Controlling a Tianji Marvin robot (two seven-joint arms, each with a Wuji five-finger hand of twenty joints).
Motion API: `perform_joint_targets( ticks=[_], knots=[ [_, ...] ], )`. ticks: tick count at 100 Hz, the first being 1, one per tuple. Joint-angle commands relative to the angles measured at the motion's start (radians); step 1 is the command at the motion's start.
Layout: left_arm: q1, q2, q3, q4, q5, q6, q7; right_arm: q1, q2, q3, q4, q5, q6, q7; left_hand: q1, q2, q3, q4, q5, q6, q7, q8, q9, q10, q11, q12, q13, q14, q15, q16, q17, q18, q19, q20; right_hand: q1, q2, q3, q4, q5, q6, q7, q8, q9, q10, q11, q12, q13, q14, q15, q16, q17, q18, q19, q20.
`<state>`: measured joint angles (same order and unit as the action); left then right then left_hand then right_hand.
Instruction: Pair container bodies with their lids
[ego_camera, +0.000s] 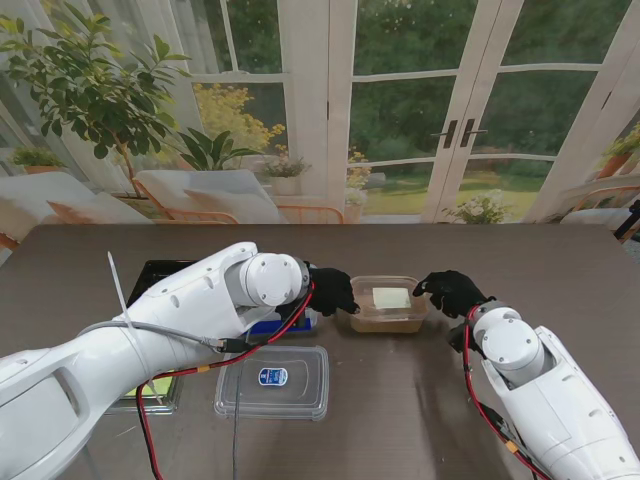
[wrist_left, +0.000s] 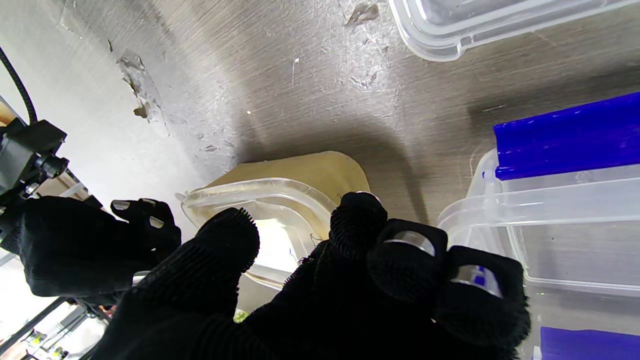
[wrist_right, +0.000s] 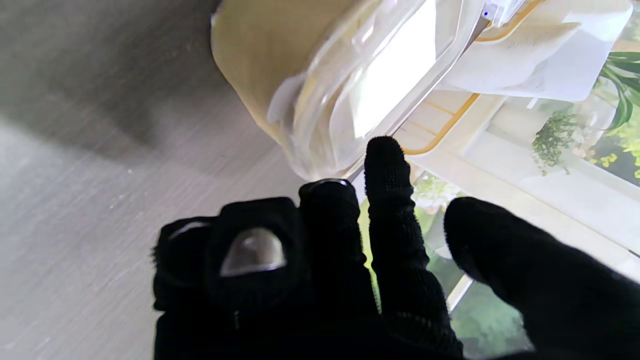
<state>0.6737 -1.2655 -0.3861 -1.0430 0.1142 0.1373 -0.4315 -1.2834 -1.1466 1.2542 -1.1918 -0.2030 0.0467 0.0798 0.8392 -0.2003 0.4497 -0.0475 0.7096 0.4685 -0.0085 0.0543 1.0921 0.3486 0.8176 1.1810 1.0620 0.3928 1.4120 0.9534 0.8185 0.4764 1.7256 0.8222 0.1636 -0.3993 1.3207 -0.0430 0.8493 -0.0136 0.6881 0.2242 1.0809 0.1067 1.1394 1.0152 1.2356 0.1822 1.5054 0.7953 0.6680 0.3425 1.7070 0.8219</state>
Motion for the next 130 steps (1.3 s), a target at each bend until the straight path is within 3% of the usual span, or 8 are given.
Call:
perform_joint_targets(
  ticks=[1,130],
  knots=[
    [0.005,0.003,-0.001,0.001,-0.002,0.005,-0.025,-0.018,0.0,-0.007,-0.011,-0.001,-0.004,0.024,-0.015,0.044,-0.01,-0.024,0.031,0.027,0.071,0.032,0.002,0.014,0.012,0.011,0.013,-0.003,0.038,-0.006,0.011,-0.036,0.082,-0.007,-0.001,-0.035,0.017,-0.026,0.035,0.004,0.023,0.005,0.023,0.018,0.004,-0.009,0.015,0.06,0.016,0.003,0.019,0.02,-0.006,0.012],
    [0.009,0.02,0.001,-0.008,-0.013,0.045,-0.062,-0.052,-0.011,-0.039,0.017,0.021,0.026,-0.002,0.0,0.06,-0.047,-0.023,0.019,0.046,0.067,0.031,0.001,0.02,0.01,0.008,0.009,0.006,0.031,-0.003,0.006,-0.033,0.077,-0.003,0.02,-0.041,0.037,-0.052,0.057,0.057,0.086,-0.083,0.041,0.023,-0.003,-0.011,0.03,0.077,0.011,0.0,0.025,0.032,-0.007,0.006]
  ],
)
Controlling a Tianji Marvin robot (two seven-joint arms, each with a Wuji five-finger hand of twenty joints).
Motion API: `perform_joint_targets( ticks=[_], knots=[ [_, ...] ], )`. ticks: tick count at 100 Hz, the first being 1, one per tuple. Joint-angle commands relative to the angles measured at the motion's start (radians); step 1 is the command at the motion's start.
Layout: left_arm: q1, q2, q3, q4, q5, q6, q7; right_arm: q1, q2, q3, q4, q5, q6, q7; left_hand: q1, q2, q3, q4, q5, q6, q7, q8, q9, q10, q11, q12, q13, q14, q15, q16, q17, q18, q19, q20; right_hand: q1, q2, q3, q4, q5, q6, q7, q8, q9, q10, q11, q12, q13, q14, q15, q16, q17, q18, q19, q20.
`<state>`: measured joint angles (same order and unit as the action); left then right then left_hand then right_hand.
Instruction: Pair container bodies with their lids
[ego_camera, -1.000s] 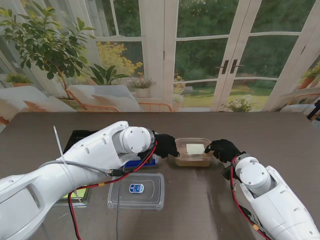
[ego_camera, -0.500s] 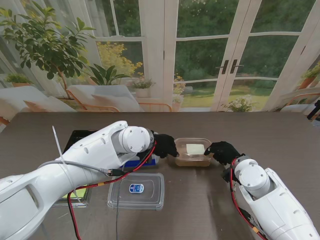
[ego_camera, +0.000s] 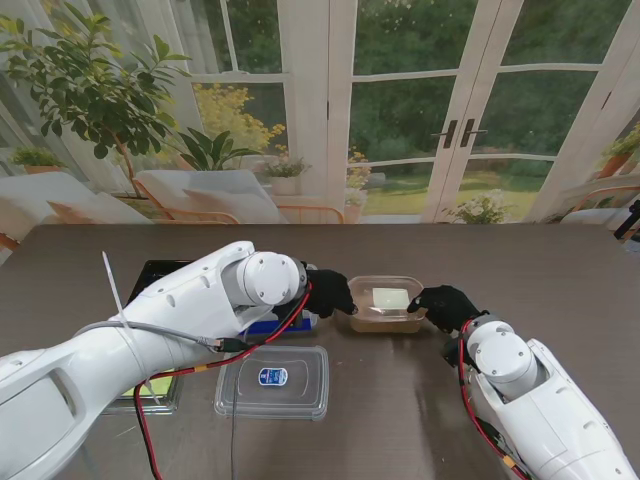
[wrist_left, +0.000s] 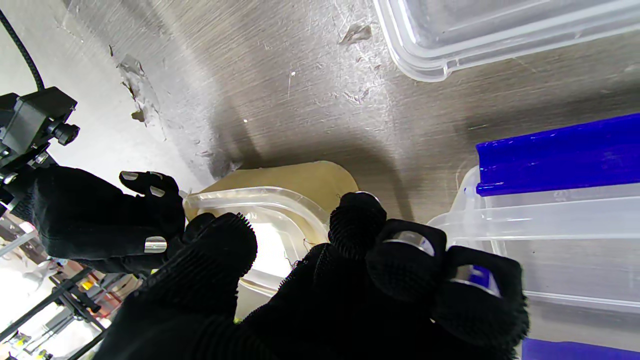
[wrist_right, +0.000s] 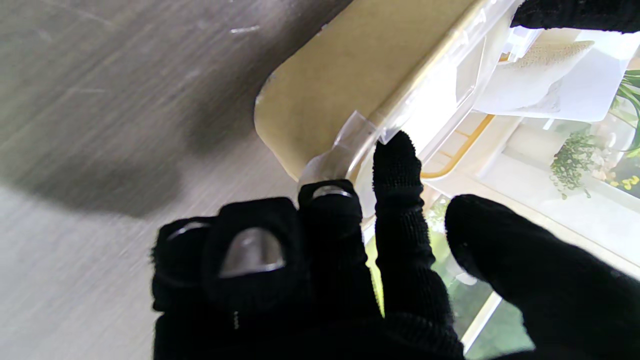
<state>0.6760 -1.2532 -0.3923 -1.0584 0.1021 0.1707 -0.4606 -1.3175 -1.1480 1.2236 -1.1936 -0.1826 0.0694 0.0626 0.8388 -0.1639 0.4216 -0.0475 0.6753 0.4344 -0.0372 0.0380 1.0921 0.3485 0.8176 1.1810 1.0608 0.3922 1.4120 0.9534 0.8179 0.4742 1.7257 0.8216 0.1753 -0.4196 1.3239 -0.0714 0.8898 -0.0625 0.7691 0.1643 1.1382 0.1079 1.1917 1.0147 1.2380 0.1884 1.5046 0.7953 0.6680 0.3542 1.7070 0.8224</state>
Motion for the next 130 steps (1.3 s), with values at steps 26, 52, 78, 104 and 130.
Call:
perform_joint_targets(
  ticks=[26,52,78,104,130],
  knots=[
    [0.007,0.011,0.003,0.0,0.006,0.01,-0.029,-0.02,-0.012,0.019,-0.022,0.022,-0.01,0.01,0.0,0.023,-0.025,-0.022,0.055,0.066,0.097,0.047,-0.001,0.018,0.01,0.008,0.008,0.005,0.031,-0.003,0.007,-0.031,0.076,-0.002,-0.006,0.001,0.01,0.004,-0.064,0.052,-0.057,0.018,-0.024,0.031,-0.062,-0.015,0.02,0.079,0.009,0.002,0.014,0.024,-0.008,0.008],
    [0.006,0.009,0.0,0.0,0.011,-0.002,-0.021,-0.01,-0.01,0.014,-0.052,0.016,-0.029,0.009,-0.003,0.021,-0.024,-0.021,0.06,0.057,0.099,0.048,-0.002,0.015,0.01,0.009,0.009,-0.001,0.031,-0.003,0.006,-0.032,0.076,-0.002,-0.007,-0.004,0.008,0.007,-0.092,0.035,-0.073,0.029,-0.027,0.031,-0.064,-0.016,0.015,0.077,0.01,0.004,0.014,0.024,-0.008,0.009],
    [0.008,0.009,0.002,0.004,0.008,-0.002,-0.024,0.012,-0.012,-0.037,-0.062,0.041,-0.039,0.028,-0.003,0.021,-0.021,-0.021,0.063,0.05,0.099,0.048,-0.002,0.014,0.011,0.009,0.008,-0.001,0.031,-0.003,0.006,-0.032,0.075,-0.001,-0.004,0.001,0.006,0.008,-0.091,0.031,-0.078,0.039,-0.025,0.028,-0.064,-0.016,0.016,0.072,0.01,0.005,0.017,0.023,-0.005,0.011],
    [0.013,0.008,-0.003,0.009,0.007,-0.006,-0.018,0.064,-0.028,-0.108,-0.008,0.083,-0.027,0.029,-0.003,0.021,-0.019,-0.021,0.071,0.049,0.102,0.049,0.0,0.016,0.013,0.009,0.011,0.0,0.033,-0.003,0.006,-0.032,0.075,-0.001,0.005,-0.004,0.008,0.008,-0.08,0.017,-0.082,0.046,-0.022,0.033,-0.063,-0.016,0.017,0.08,0.012,0.007,0.012,0.025,-0.005,0.013],
    [0.016,0.008,-0.004,0.012,0.005,-0.013,-0.018,0.064,-0.033,-0.139,-0.012,0.096,-0.024,0.025,-0.004,0.021,-0.018,-0.022,0.07,0.048,0.102,0.049,0.001,0.014,0.013,0.008,0.013,-0.001,0.033,-0.004,0.006,-0.032,0.075,-0.001,0.005,-0.002,0.007,0.007,-0.067,0.021,-0.087,0.049,-0.016,0.034,-0.064,-0.016,0.021,0.082,0.011,0.006,0.014,0.026,-0.006,0.014]
  ],
)
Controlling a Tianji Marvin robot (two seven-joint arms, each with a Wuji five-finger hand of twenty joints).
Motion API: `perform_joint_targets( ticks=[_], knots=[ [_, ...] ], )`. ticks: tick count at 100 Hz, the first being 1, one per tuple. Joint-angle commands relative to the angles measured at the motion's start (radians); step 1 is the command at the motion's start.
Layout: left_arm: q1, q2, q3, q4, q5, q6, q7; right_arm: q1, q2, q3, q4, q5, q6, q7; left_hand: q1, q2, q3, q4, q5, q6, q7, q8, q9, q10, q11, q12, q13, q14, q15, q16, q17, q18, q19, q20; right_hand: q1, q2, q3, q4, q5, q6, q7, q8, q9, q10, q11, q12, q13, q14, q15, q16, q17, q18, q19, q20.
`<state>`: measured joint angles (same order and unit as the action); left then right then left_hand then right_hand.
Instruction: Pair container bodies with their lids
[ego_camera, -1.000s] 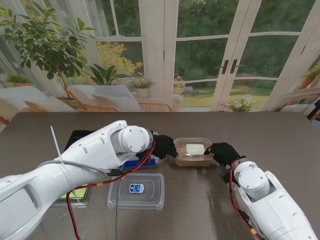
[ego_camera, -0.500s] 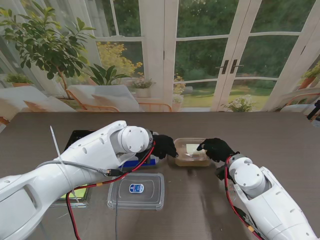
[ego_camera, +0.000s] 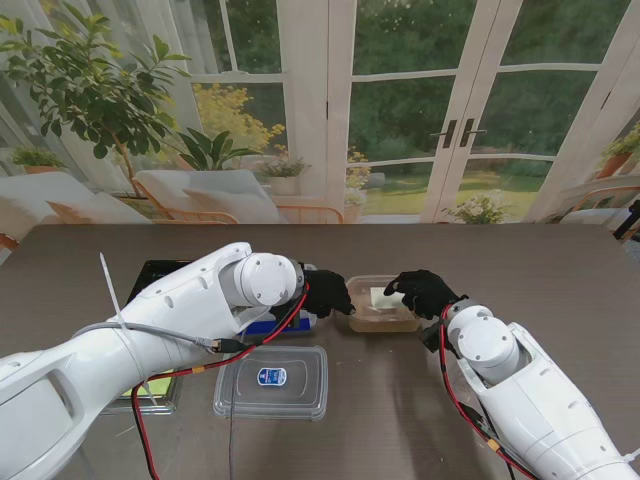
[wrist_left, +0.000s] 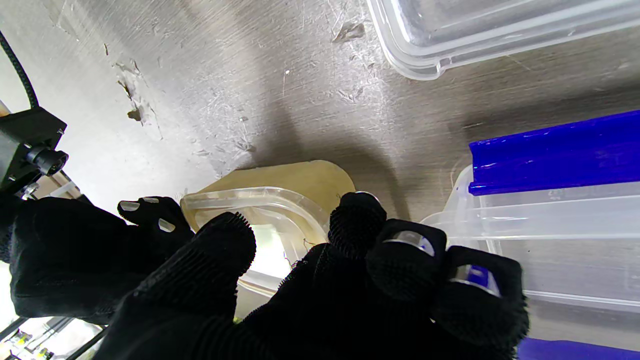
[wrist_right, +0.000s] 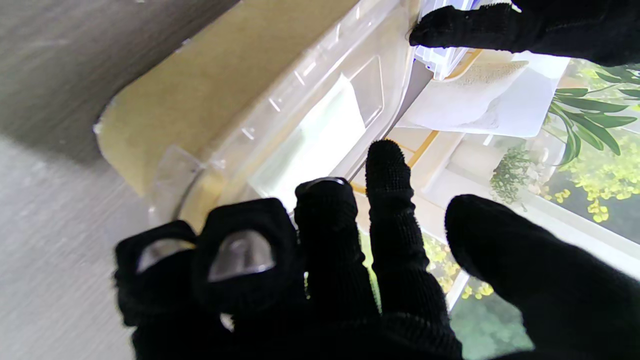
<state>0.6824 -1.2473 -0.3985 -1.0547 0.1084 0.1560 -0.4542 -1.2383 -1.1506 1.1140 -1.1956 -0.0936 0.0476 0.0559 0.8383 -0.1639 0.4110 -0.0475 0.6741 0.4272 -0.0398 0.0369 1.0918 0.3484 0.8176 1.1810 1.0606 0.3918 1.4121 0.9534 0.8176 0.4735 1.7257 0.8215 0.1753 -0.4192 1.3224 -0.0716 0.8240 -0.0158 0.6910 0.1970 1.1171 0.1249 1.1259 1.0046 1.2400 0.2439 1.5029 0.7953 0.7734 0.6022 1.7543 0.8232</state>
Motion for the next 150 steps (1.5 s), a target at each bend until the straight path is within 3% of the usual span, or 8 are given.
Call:
perform_joint_targets(
  ticks=[1,26,32,50,63,109,150],
  knots=[
    [0.01,0.003,0.002,0.008,-0.001,0.002,-0.025,-0.015,-0.031,-0.03,-0.01,0.007,-0.003,0.032,-0.004,0.021,-0.007,-0.022,0.073,0.055,0.105,0.05,0.001,0.014,0.013,0.008,0.013,-0.001,0.033,-0.004,0.006,-0.031,0.075,-0.001,0.005,-0.002,0.009,0.008,0.0,-0.026,-0.009,0.016,0.005,0.017,0.002,-0.006,0.019,0.026,0.013,0.006,-0.091,-0.222,-0.053,0.013],
    [0.014,0.006,0.001,0.005,-0.002,0.006,-0.028,-0.016,-0.031,-0.042,0.002,0.004,0.002,0.036,-0.004,0.022,-0.008,-0.022,0.074,0.054,0.105,0.051,0.001,0.014,0.013,0.008,0.013,-0.001,0.033,-0.005,0.006,-0.031,0.075,-0.001,0.006,-0.008,0.011,0.005,0.03,-0.005,0.002,0.02,0.015,0.018,0.002,-0.006,0.027,0.03,0.013,0.006,-0.086,-0.219,-0.052,0.014],
    [0.015,0.006,0.001,0.005,-0.003,0.006,-0.03,-0.016,-0.03,-0.043,0.007,0.001,0.003,0.037,-0.004,0.022,-0.009,-0.022,0.073,0.054,0.105,0.051,0.0,0.015,0.013,0.008,0.013,-0.001,0.033,-0.005,0.006,-0.031,0.075,-0.001,0.01,-0.018,0.019,-0.017,0.042,0.0,0.018,-0.002,0.02,0.018,0.001,-0.006,0.03,0.031,0.013,0.005,-0.084,-0.219,-0.052,0.013],
    [0.018,0.008,0.002,0.003,-0.004,0.009,-0.033,-0.017,-0.029,-0.044,0.021,-0.009,0.003,0.039,-0.003,0.022,-0.01,-0.022,0.073,0.054,0.105,0.051,0.0,0.016,0.013,0.007,0.013,-0.001,0.033,-0.005,0.006,-0.031,0.075,-0.001,0.012,-0.026,0.021,-0.025,0.054,0.01,0.038,-0.021,0.022,0.016,0.001,-0.006,0.031,0.035,0.013,0.004,-0.084,-0.218,-0.052,0.013],
    [0.019,0.009,0.002,0.002,-0.003,0.01,-0.032,-0.026,-0.027,-0.029,0.011,-0.02,0.001,0.032,-0.003,0.023,-0.011,-0.022,0.073,0.055,0.105,0.051,-0.001,0.015,0.012,0.007,0.011,0.0,0.033,-0.005,0.006,-0.031,0.075,-0.001,0.005,-0.004,0.013,0.004,0.013,-0.009,0.014,-0.018,0.019,0.018,-0.001,-0.005,0.03,0.034,0.012,0.004,-0.086,-0.216,-0.052,0.013],
    [0.021,0.008,0.0,0.002,0.004,0.002,-0.024,-0.057,-0.013,0.027,-0.086,-0.083,0.013,0.013,-0.002,0.022,-0.012,-0.021,0.07,0.053,0.104,0.05,-0.002,0.015,0.012,0.007,0.009,0.001,0.032,-0.004,0.004,-0.032,0.074,-0.001,-0.003,-0.001,0.005,0.009,-0.014,-0.023,-0.009,-0.001,0.014,0.017,-0.003,-0.005,0.027,0.028,0.013,0.006,-0.087,-0.217,-0.051,0.013],
    [0.027,0.013,-0.005,-0.007,0.006,0.005,-0.022,-0.044,-0.005,-0.008,-0.095,-0.111,-0.003,0.033,-0.003,0.024,-0.014,-0.021,0.07,0.054,0.104,0.05,-0.002,0.015,0.012,0.008,0.008,0.001,0.031,-0.004,0.004,-0.032,0.074,0.0,-0.008,0.001,0.003,0.012,0.009,-0.025,-0.011,0.01,0.012,0.007,-0.003,-0.004,0.029,0.016,0.012,0.005,-0.084,-0.225,-0.05,0.012]
  ],
)
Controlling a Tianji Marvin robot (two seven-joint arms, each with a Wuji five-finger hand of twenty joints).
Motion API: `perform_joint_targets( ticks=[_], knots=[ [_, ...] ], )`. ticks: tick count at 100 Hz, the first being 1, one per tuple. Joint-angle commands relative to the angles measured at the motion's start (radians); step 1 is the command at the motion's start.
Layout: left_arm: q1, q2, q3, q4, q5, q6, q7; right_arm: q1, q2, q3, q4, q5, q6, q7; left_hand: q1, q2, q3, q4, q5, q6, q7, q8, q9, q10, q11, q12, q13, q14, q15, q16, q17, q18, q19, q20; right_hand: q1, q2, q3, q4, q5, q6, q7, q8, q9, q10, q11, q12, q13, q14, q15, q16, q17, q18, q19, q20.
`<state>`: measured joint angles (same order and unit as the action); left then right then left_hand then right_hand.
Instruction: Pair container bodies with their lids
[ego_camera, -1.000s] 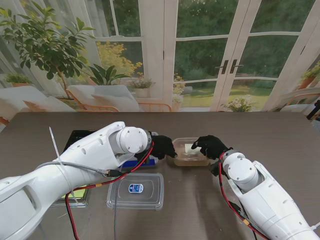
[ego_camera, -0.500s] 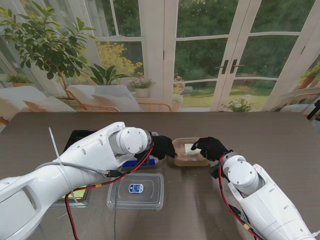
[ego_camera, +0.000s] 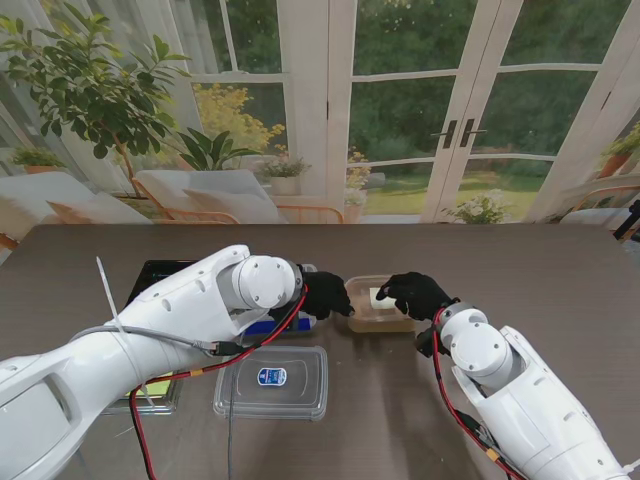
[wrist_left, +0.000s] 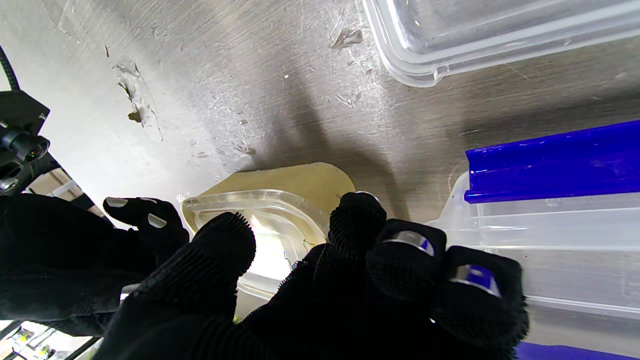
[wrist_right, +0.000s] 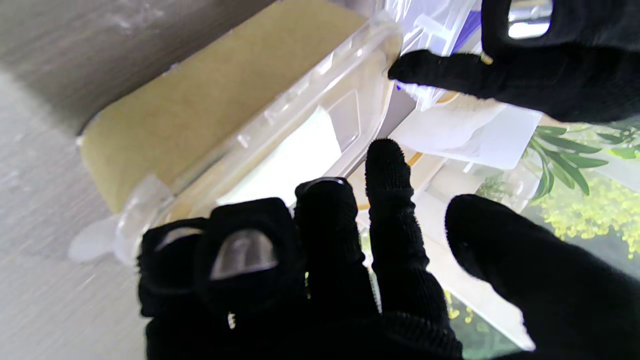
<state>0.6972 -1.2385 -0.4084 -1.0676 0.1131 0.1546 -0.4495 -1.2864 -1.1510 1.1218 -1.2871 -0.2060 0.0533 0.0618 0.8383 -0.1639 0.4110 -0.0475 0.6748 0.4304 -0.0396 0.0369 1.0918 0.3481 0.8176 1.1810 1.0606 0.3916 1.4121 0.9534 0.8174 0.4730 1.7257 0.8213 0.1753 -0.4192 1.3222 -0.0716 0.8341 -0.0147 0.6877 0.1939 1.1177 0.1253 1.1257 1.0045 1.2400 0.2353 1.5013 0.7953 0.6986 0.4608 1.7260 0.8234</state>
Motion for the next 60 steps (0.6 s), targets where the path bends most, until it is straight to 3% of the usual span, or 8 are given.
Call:
perform_joint_targets(
  ticks=[1,40,43,54,60],
  knots=[
    [0.013,0.005,0.005,0.005,0.002,0.006,-0.027,0.005,-0.005,-0.018,-0.002,0.003,-0.009,0.028,-0.003,0.024,-0.014,-0.021,0.069,0.051,0.103,0.05,-0.002,0.015,0.012,0.008,0.008,0.001,0.031,-0.004,0.004,-0.031,0.074,0.0,-0.008,0.001,0.004,0.012,0.002,-0.026,-0.007,0.014,0.012,0.007,-0.002,-0.004,0.029,0.024,0.014,0.005,-0.009,-0.084,-0.022,0.012],
    [0.014,0.008,0.001,0.002,-0.001,0.01,-0.032,0.042,-0.008,-0.07,0.056,0.008,-0.008,0.044,-0.003,0.026,-0.017,-0.021,0.068,0.053,0.103,0.05,-0.002,0.016,0.012,0.007,0.008,0.002,0.031,-0.004,0.004,-0.031,0.074,0.0,-0.003,-0.014,0.013,-0.003,0.049,-0.002,0.018,0.006,0.032,0.007,0.0,-0.003,0.046,0.028,0.015,0.003,0.007,-0.08,-0.019,0.008],
    [0.014,0.008,0.001,0.001,-0.002,0.011,-0.033,0.045,-0.008,-0.073,0.061,0.007,-0.009,0.047,-0.002,0.026,-0.017,-0.021,0.067,0.054,0.103,0.05,-0.002,0.016,0.012,0.007,0.008,0.002,0.031,-0.004,0.004,-0.031,0.074,0.0,0.0,-0.022,0.019,-0.022,0.058,-0.002,0.037,-0.024,0.032,0.007,0.0,-0.003,0.046,0.029,0.014,0.002,0.007,-0.08,-0.019,0.007],
    [0.012,0.01,0.003,0.002,-0.003,0.011,-0.038,0.059,-0.007,-0.086,0.085,-0.003,-0.019,0.052,-0.001,0.027,-0.018,-0.021,0.069,0.055,0.103,0.05,-0.002,0.016,0.012,0.007,0.008,0.002,0.031,-0.003,0.004,-0.031,0.074,0.0,0.001,-0.033,0.024,-0.024,0.077,0.006,0.053,-0.037,0.036,0.005,-0.001,-0.003,0.048,0.026,0.014,0.002,0.007,-0.08,-0.019,0.007],
    [0.012,0.01,0.003,0.001,-0.003,0.012,-0.04,0.066,-0.007,-0.092,0.096,-0.008,-0.027,0.054,0.0,0.027,-0.019,-0.021,0.068,0.055,0.103,0.05,-0.002,0.016,0.012,0.007,0.008,0.002,0.031,-0.003,0.004,-0.031,0.074,0.0,0.002,-0.044,0.031,-0.039,0.086,0.01,0.093,-0.084,0.037,0.004,-0.002,-0.002,0.048,0.026,0.014,0.001,0.008,-0.081,-0.019,0.006]
  ],
)
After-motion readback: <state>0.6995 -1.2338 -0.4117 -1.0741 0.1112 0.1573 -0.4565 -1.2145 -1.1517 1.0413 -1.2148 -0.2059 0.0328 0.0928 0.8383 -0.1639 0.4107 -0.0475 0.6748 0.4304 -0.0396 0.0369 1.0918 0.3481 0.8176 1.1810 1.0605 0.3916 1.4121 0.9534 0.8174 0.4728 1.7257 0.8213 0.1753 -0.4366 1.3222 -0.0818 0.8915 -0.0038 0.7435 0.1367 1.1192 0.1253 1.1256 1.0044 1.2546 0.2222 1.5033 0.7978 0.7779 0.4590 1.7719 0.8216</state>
